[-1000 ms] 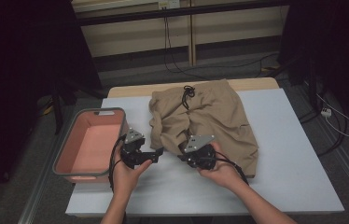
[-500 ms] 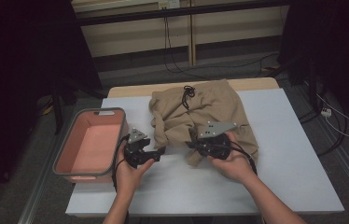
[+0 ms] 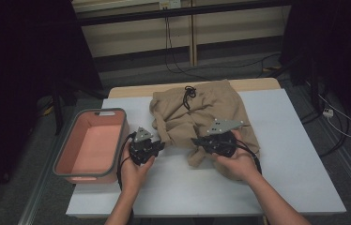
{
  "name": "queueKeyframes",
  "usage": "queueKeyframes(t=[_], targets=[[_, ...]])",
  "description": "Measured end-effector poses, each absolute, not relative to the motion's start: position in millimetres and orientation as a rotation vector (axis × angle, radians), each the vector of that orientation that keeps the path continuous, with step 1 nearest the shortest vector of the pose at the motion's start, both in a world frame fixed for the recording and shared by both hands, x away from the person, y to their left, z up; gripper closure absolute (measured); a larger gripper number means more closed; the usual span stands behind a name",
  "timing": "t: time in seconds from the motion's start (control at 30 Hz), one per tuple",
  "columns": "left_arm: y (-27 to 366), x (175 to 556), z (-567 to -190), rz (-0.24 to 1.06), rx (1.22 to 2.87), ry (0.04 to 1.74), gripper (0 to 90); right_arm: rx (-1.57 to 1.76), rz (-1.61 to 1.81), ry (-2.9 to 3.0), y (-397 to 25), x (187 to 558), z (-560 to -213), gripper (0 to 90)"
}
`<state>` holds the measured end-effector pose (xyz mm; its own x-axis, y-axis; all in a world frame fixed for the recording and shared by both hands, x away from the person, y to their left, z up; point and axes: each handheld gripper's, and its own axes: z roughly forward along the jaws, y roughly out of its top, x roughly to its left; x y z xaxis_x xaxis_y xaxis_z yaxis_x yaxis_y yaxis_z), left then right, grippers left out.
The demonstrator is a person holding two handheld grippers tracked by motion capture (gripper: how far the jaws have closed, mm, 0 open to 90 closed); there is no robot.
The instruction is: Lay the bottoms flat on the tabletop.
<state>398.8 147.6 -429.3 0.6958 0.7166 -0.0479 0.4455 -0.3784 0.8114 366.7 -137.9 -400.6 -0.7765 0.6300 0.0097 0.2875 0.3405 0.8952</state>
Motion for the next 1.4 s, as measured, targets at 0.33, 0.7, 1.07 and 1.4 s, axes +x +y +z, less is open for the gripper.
queueKeyframes(t=[0.33, 0.7, 1.07, 1.4], targets=[[163, 398, -405, 0.358, 1.899, 0.909, 87.1, 1.024, 1.490, 2.165, -161, 396, -399, 89.0], [158, 412, -423, 0.365, 1.922, 0.949, 86.5, 1.124, 1.224, 2.282, -143, 434, -446, 89.0], [159, 412, -428, 0.306, 1.895, 0.967, 85.5, 1.030, 1.120, 2.337, -140, 426, -443, 56.2], [163, 405, -425, 0.342, 1.881, 0.992, 72.1, 0.809, 1.150, 2.301, -132, 387, -416, 41.3]])
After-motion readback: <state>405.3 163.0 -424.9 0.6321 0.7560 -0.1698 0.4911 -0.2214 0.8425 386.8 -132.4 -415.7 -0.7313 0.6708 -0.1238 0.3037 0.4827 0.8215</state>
